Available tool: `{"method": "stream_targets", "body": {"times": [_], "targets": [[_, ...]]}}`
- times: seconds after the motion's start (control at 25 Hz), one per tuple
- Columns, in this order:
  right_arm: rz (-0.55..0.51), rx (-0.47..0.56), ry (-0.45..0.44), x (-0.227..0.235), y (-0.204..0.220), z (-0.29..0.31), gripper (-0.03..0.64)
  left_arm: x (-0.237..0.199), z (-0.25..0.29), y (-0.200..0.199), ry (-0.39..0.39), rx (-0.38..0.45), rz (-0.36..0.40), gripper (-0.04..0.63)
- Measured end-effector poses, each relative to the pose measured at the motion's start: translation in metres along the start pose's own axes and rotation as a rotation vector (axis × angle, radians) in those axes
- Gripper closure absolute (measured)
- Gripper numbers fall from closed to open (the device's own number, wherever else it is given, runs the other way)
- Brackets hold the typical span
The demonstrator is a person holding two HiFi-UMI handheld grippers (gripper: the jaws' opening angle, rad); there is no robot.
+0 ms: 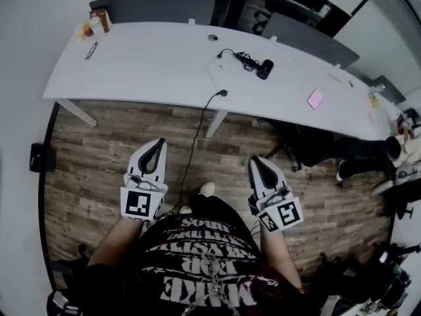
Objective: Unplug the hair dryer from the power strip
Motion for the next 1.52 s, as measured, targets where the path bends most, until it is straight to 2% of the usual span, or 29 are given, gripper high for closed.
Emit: {"method": "stream_targets", "body": {"times": [0.32,0.6,0.84,0.96,1.36,1.52], "targets": [[0.08,-0.02,-0.031,0.048,0.004,0.044,0.581,-0.016,0.053,0.001,-0.017,-0.027,0.021,0.574],[0.138,-0.107,-0.074,0.08,0.026,0.065,0.581,-0.026,0.091,0.006,-0.042,-0.059,0.024,0.574],[0.201,-0.139,-0.041,0.116,0.035,0.074,0.581,-0.032,0.126,0.008,-0.028,-0.076,0.05,0.574],[0.176,-0.104,-0.05,0.128,0.024,0.086,0.581,-0.035,0.141,0.005,-0.035,-0.062,0.009,0.574],[0.015,-0.004,-0.028,0.16,-0.008,0.105,0.581,-0.04,0.171,-0.004,-0.063,-0.001,0.022,0.574],[0.009,-0.013,-0.018,0.162,-0.007,0.102,0.581,-0.036,0.17,-0.002,-0.05,-0.004,0.019,0.574]]}}
Point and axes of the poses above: the fingertips, and each gripper's own axes: z forward along the fingers, x to its right, y out of its underside, the point moved 8 cm from there along -z, backward along the fingers, and after that the axes turned 14 degrees about y, right-handed, at the moved point
